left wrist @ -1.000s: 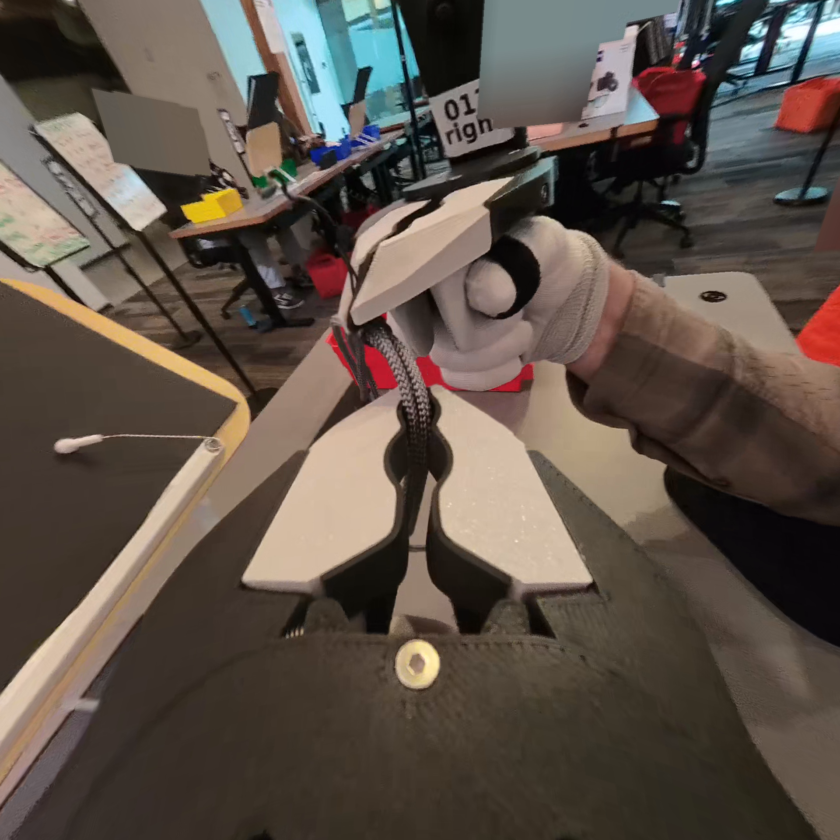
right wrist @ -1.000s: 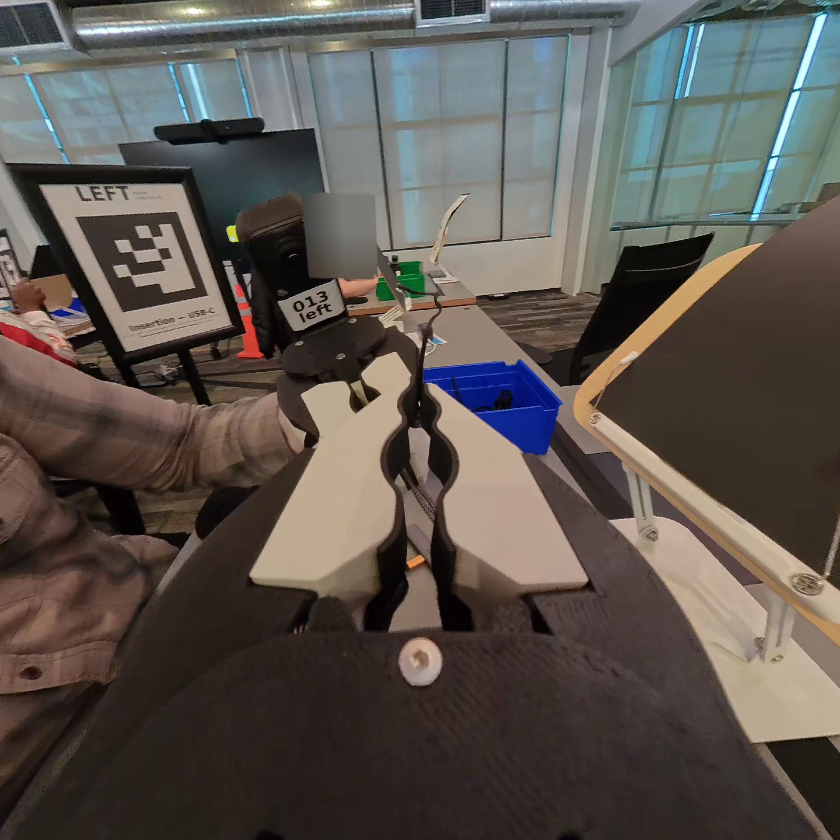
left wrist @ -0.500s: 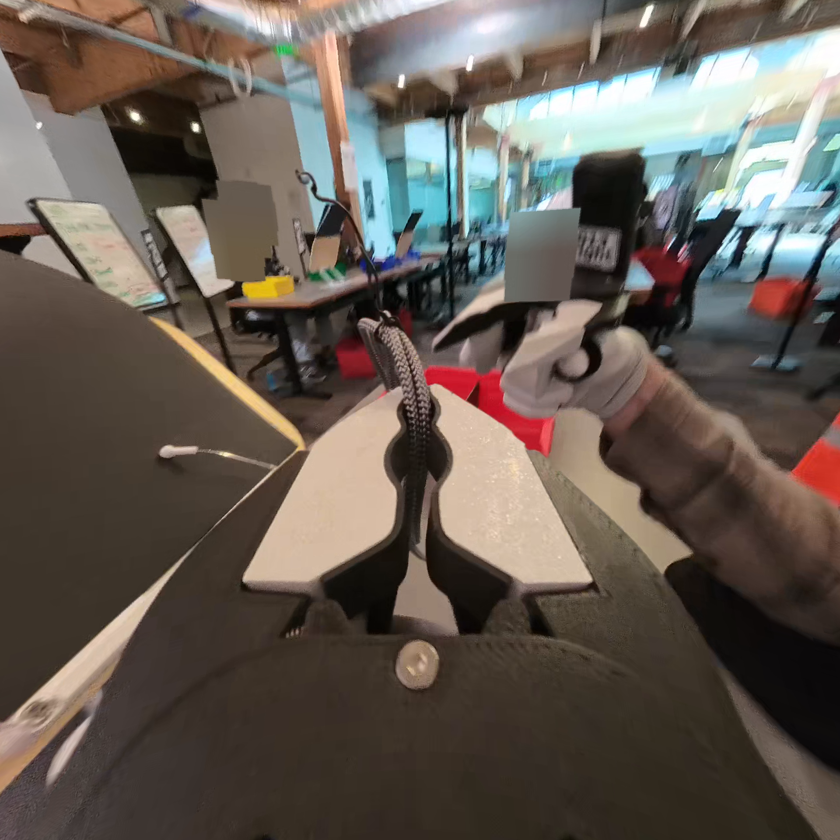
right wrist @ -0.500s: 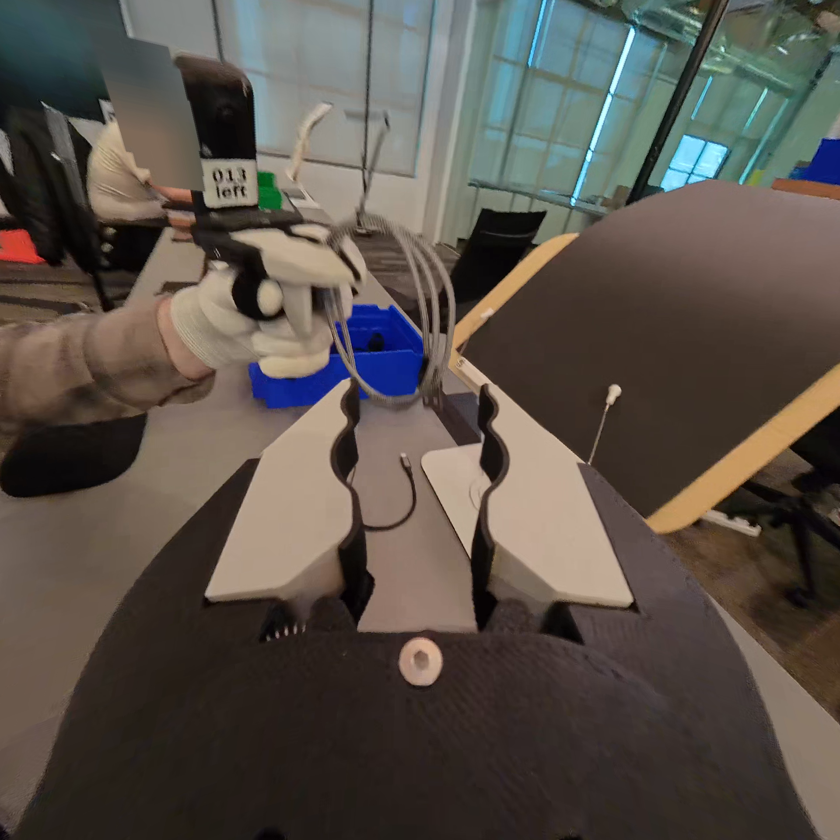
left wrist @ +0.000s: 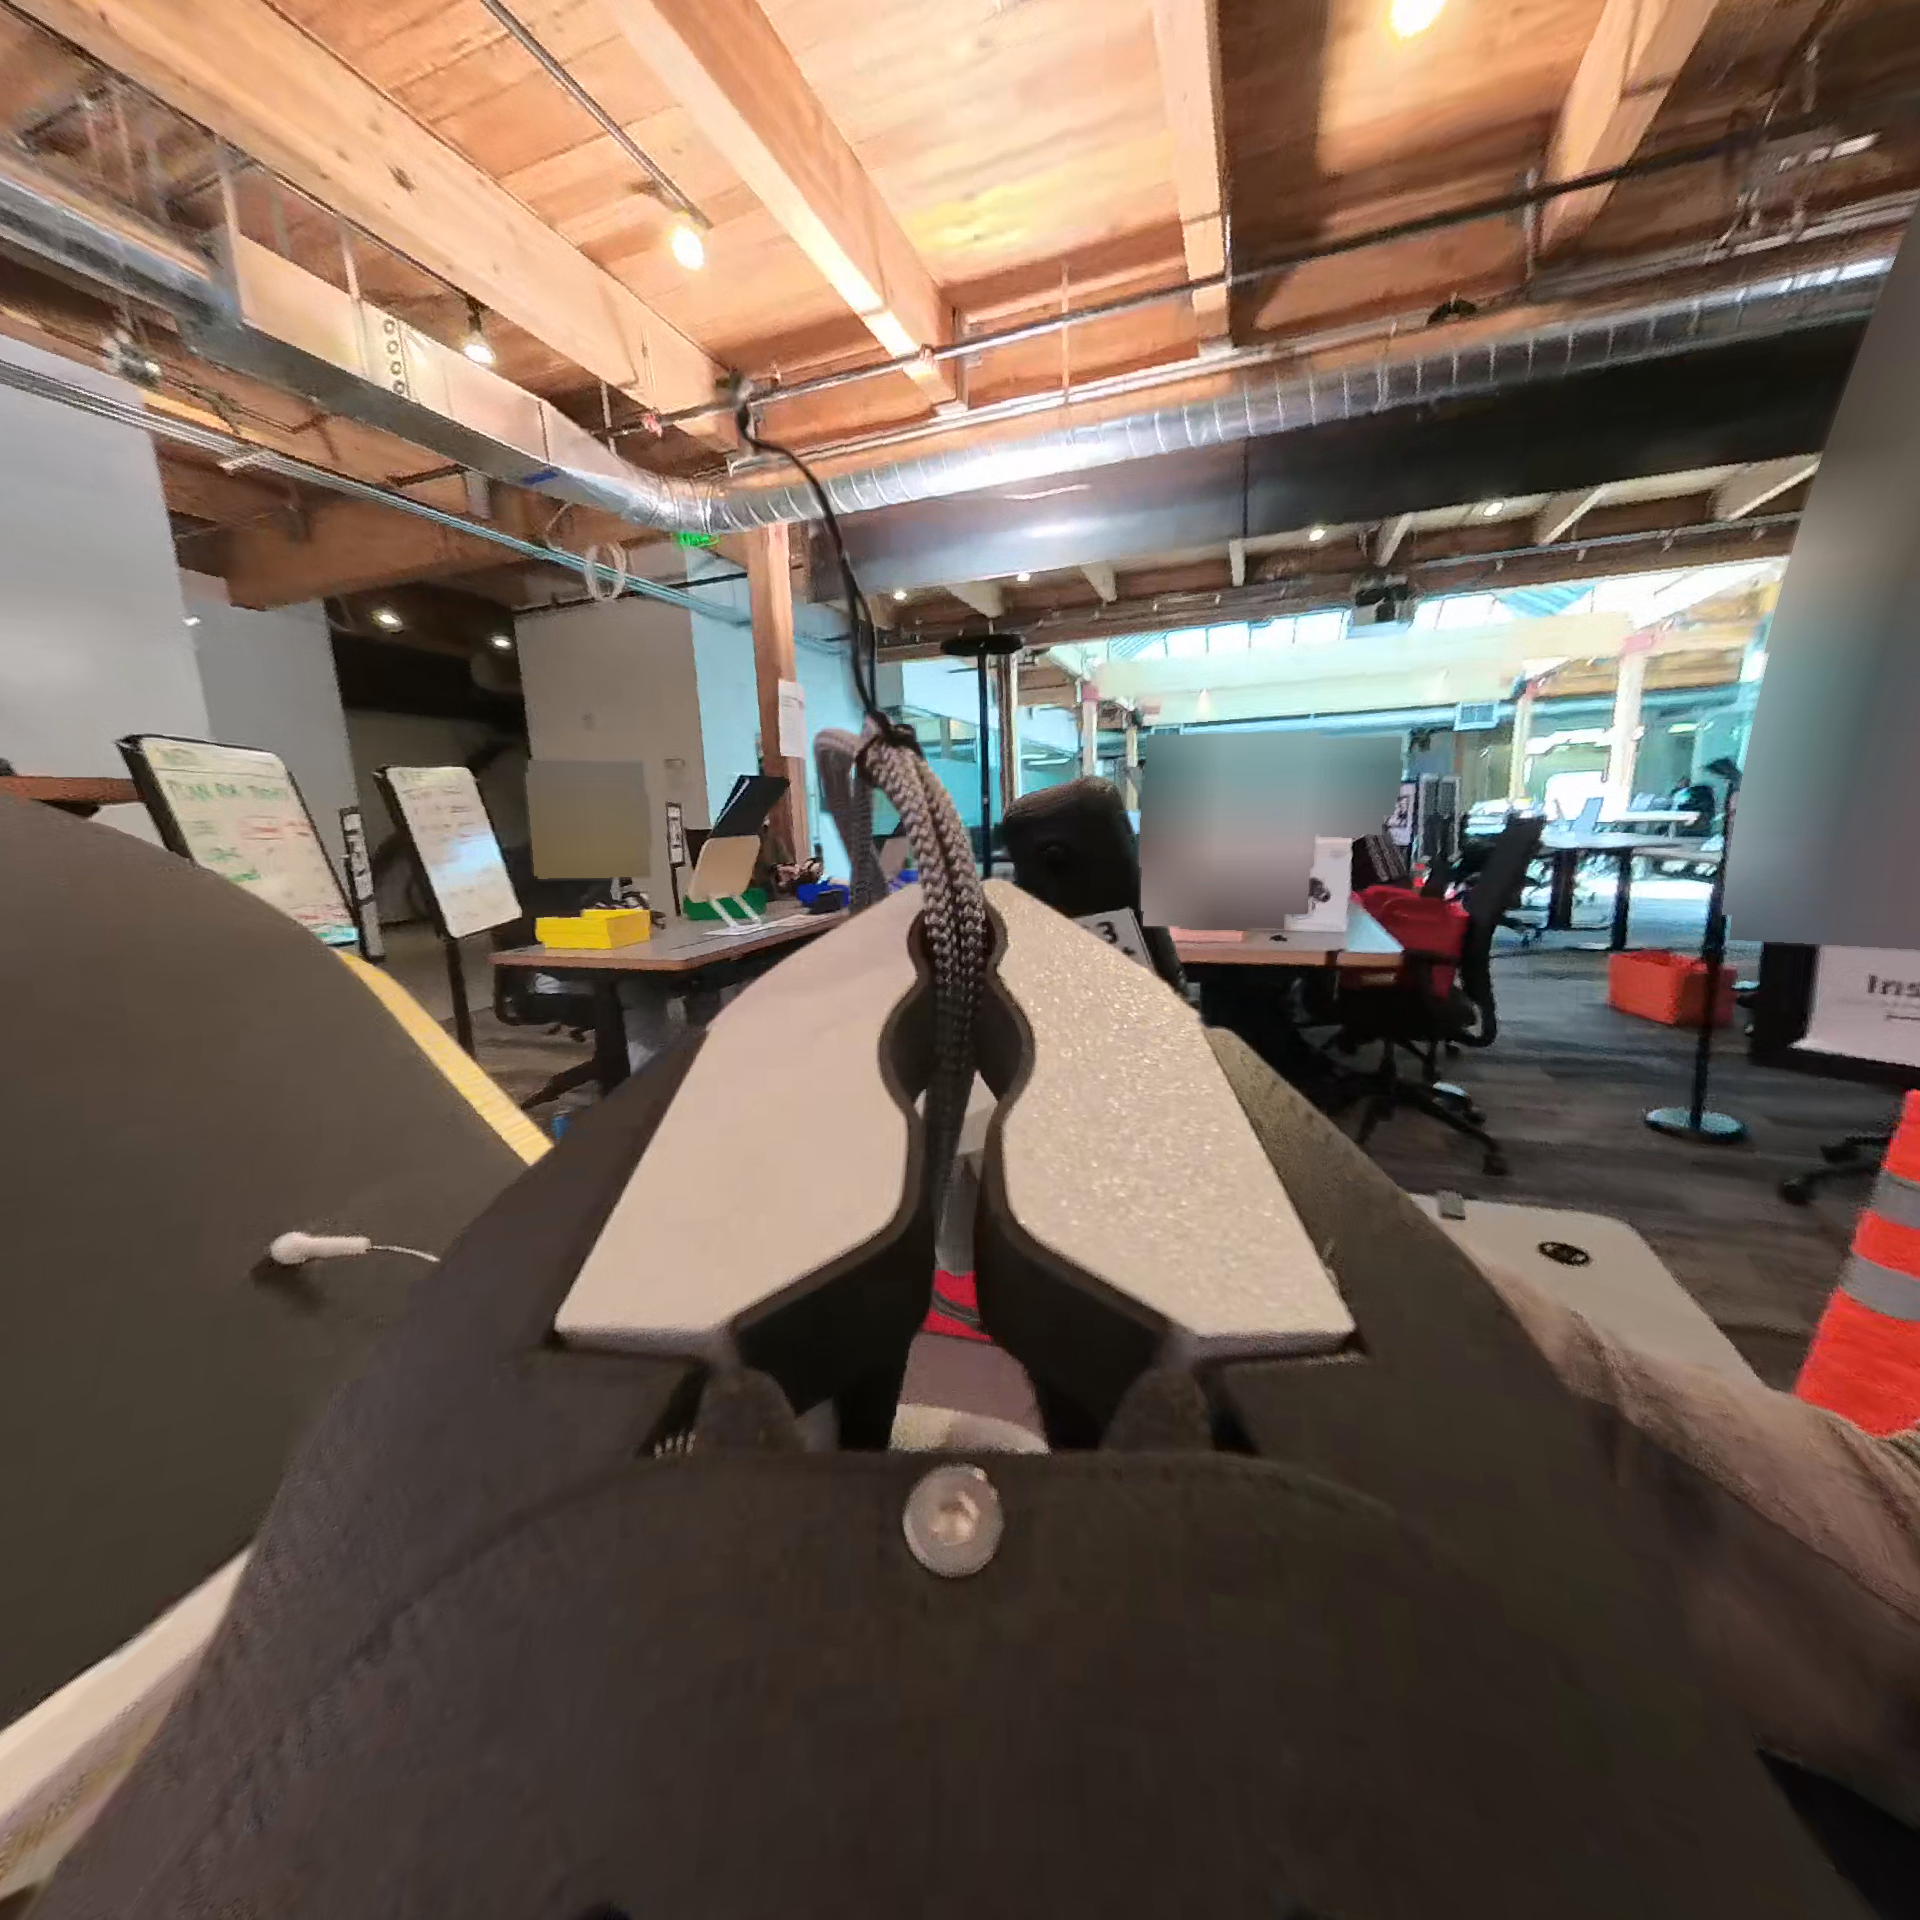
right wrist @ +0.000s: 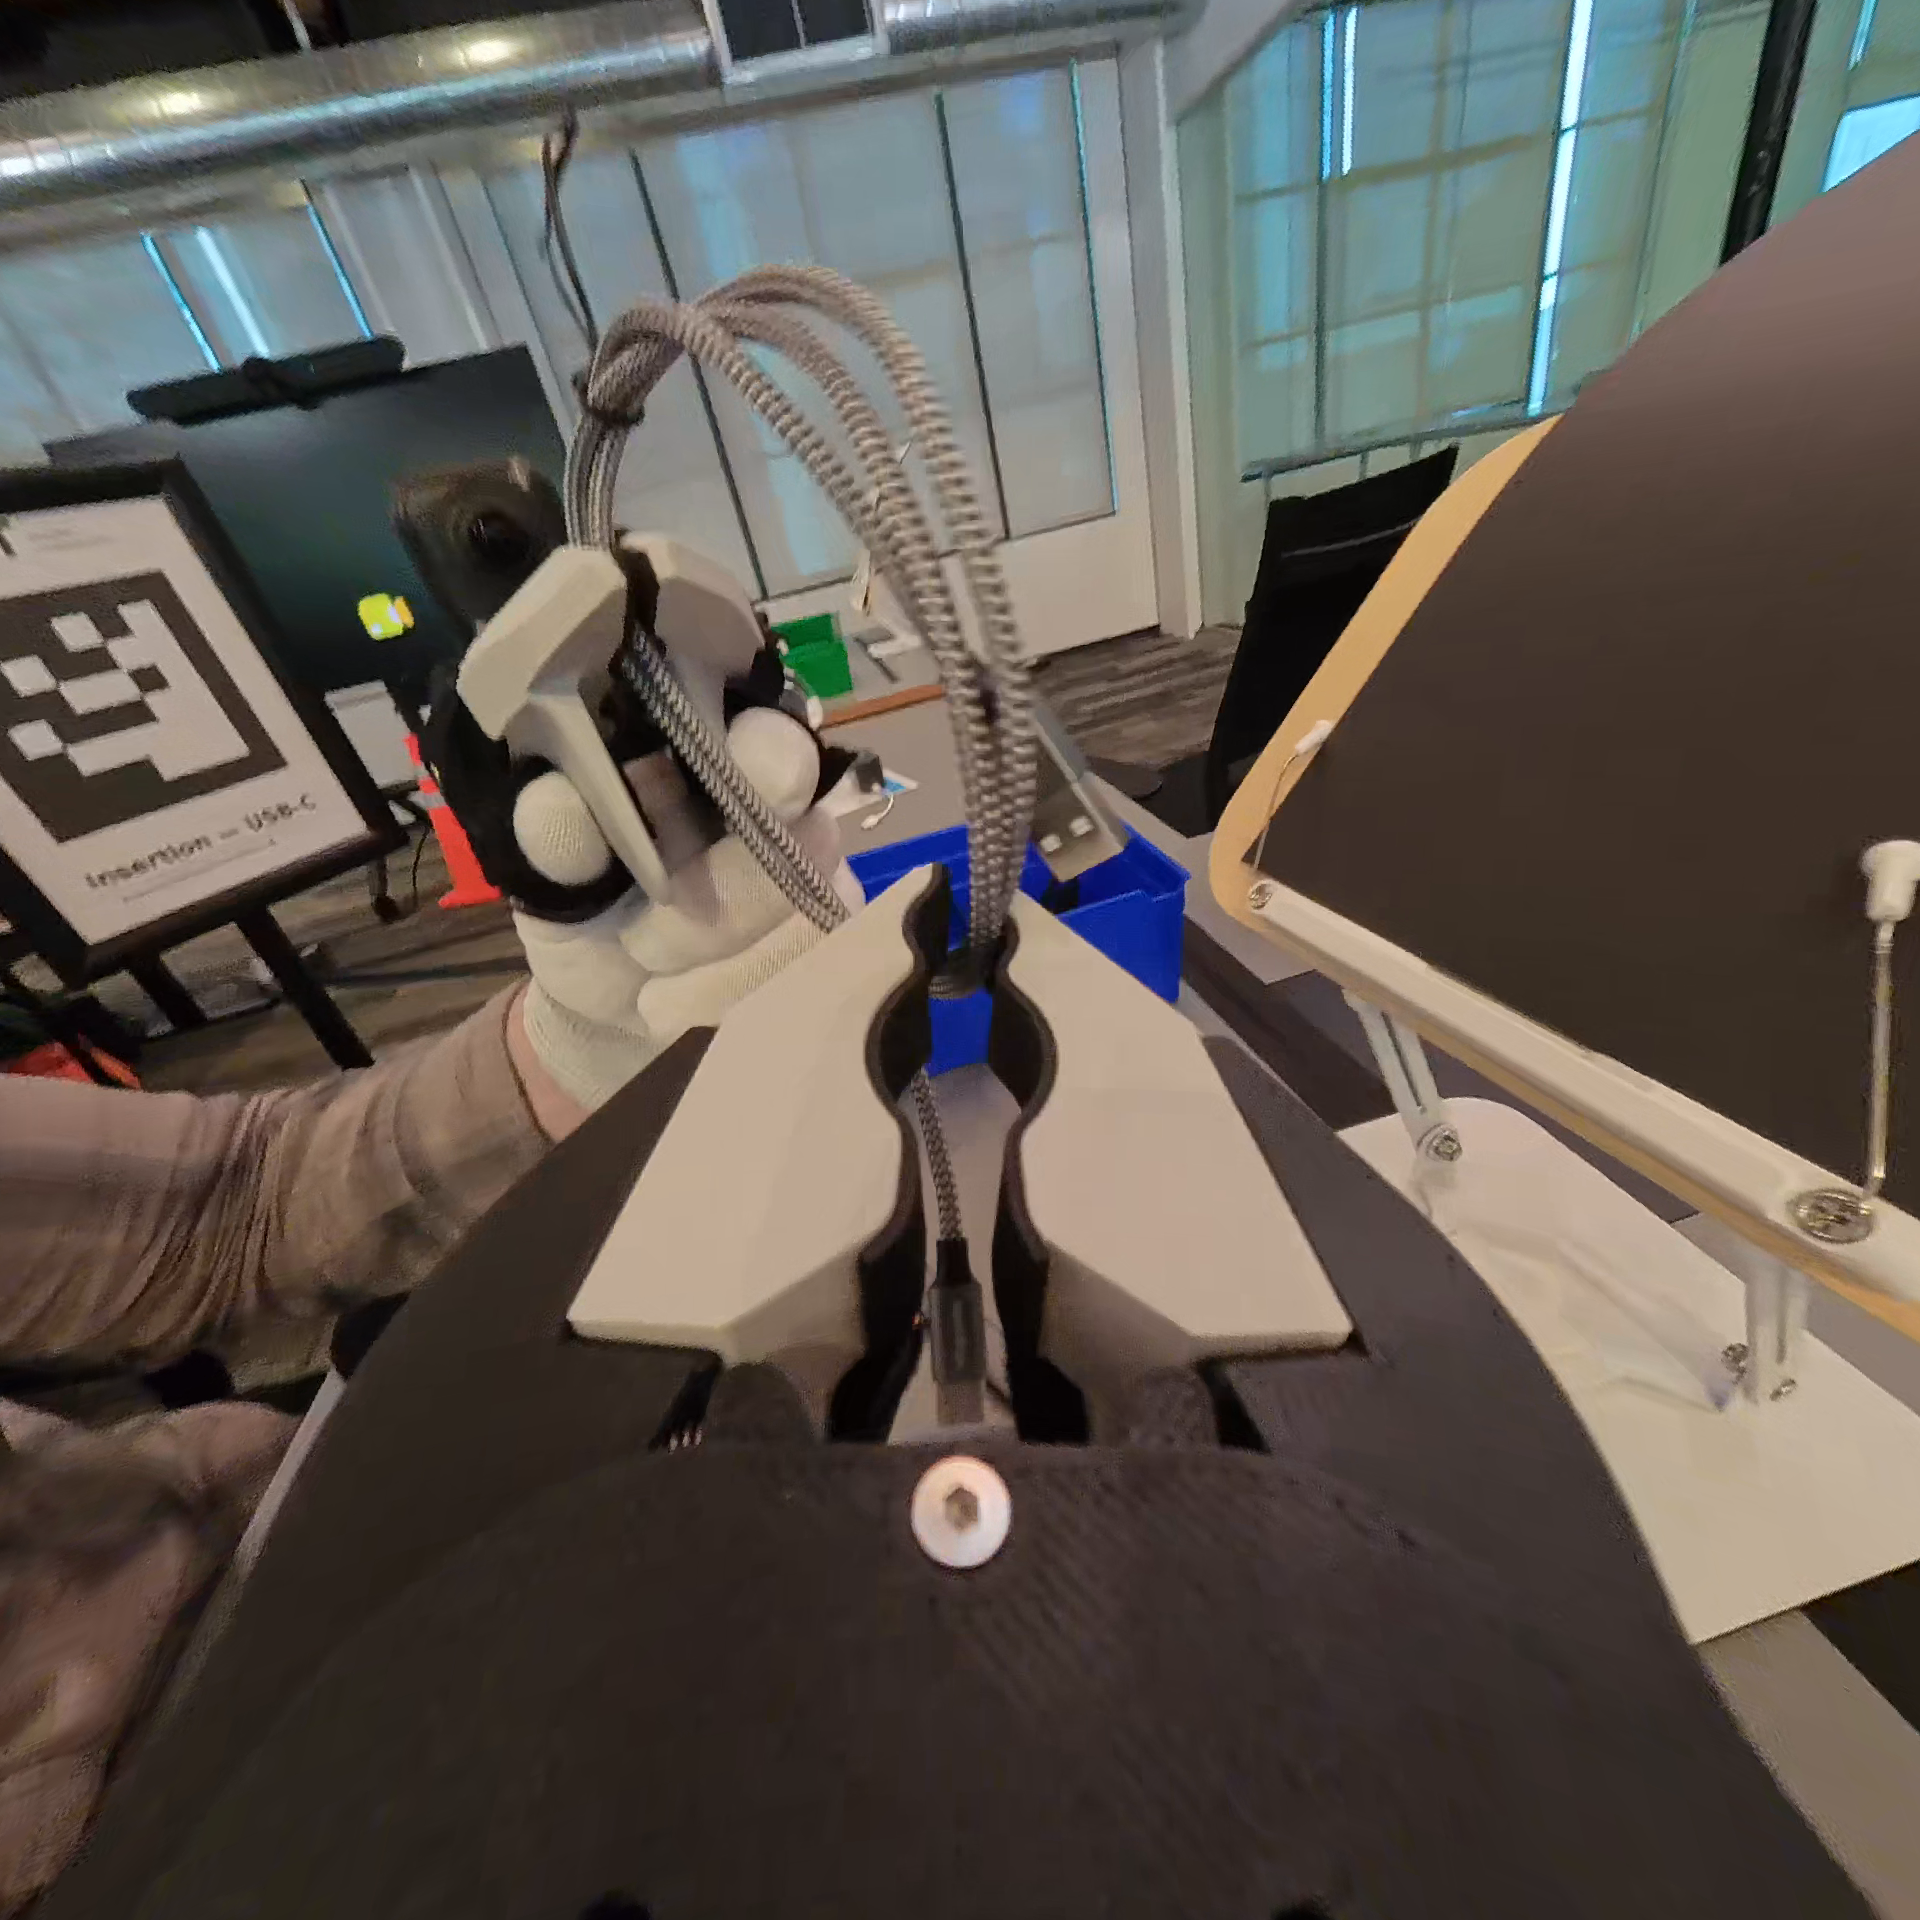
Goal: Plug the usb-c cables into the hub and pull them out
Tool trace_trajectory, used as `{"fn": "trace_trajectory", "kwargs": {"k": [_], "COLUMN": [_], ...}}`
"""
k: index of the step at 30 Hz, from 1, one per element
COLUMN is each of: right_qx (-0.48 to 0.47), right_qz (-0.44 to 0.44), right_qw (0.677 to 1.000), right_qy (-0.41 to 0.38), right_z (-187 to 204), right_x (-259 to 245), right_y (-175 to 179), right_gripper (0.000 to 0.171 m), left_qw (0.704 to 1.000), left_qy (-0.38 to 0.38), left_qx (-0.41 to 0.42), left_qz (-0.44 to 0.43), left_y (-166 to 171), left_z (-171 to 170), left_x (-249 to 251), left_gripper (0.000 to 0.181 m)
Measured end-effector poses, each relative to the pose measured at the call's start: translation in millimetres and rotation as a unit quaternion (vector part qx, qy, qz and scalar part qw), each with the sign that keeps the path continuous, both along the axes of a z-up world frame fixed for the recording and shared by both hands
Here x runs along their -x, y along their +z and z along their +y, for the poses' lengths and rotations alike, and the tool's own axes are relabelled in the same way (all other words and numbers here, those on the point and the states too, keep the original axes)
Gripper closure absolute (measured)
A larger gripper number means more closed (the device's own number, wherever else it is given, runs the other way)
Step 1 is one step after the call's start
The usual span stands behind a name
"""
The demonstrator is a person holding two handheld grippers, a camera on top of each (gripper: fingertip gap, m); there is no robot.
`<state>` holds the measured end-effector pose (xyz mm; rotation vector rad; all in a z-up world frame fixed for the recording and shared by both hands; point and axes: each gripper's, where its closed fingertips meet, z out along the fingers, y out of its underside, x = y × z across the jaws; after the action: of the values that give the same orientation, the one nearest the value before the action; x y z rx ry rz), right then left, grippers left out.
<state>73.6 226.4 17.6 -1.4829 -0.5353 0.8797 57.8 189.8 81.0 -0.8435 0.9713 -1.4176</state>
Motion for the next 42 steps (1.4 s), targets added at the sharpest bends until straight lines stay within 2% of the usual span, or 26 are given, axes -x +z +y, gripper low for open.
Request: {"fn": "trace_trajectory", "kwargs": {"k": [7,13,18,19,20,22,23,24,25,26,28,31,34,36,38,40,42], "right_qx": [-0.018,-0.017,-0.011,-0.009,-0.006,0.001,0.006,0.009,0.005,-0.007,-0.033,-0.056,-0.063,-0.050,-0.049,-0.046,-0.047], "right_qz": [-0.007,-0.035,-0.058,-0.063,-0.064,-0.079,-0.090,-0.094,-0.090,-0.093,-0.113,-0.165,-0.168,-0.181,-0.169,-0.139,-0.117], "right_qw": [0.998,0.997,0.996,0.996,0.996,0.996,0.994,0.993,0.993,0.992,0.988,0.981,0.983,0.981,0.984,0.989,0.992], "right_qy": [-0.057,-0.066,-0.063,-0.057,-0.054,-0.051,-0.056,-0.065,-0.079,-0.086,-0.099,-0.087,-0.043,-0.043,-0.038,-0.025,-0.019], "right_z": [-1,-7,-10,-12,-13,-12,-9,-5,-1,0,1,5,7,16,21,24,26], "right_x": [-34,-42,-42,-40,-38,-34,-33,-35,-38,-41,-46,-41,-20,-13,-5,1,4], "right_y": [9,7,2,2,2,-4,-10,-13,-13,-12,-13,-33,-47,-59,-63,-62,-64], "right_gripper": [0.171,0.171,0.171,0.171,0.171,0.171,0.171,0.159,0.129,0.115,0.110,0.113,0.121,0.120,0.125,0.141,0.147], "left_qw": [0.999,0.998,0.993,0.991,0.990,0.989,0.989,0.988,0.987,0.985,0.978,0.967,0.959,0.955,0.953,0.947,0.944], "left_qy": [0.009,0.023,0.024,0.022,0.021,0.005,0.023,0.036,0.036,0.049,0.054,0.047,0.061,0.054,0.049,0.043,0.042], "left_qx": [0.032,0.046,0.076,0.076,0.081,0.095,0.098,0.107,0.125,0.150,0.202,0.246,0.264,0.271,0.277,0.289,0.295], "left_qz": [0.015,0.042,0.092,0.112,0.116,0.116,0.110,0.104,0.095,0.075,0.025,-0.038,-0.082,-0.103,-0.117,-0.130,-0.139], "left_y": [-23,-38,-63,-71,-75,-79,-79,-79,-76,-70,-55,-35,-23,-17,-15,-15,-17], "left_z": [12,19,25,23,22,17,21,26,30,40,58,75,87,89,91,94,97], "left_x": [-10,-10,-11,-14,-14,-14,-13,-11,-8,-3,11,30,45,52,56,60,64], "left_gripper": [0.178,0.161,0.156,0.169,0.175,0.178,0.178,0.178,0.178,0.178,0.178,0.178,0.178,0.179,0.179,0.178,0.178]}}
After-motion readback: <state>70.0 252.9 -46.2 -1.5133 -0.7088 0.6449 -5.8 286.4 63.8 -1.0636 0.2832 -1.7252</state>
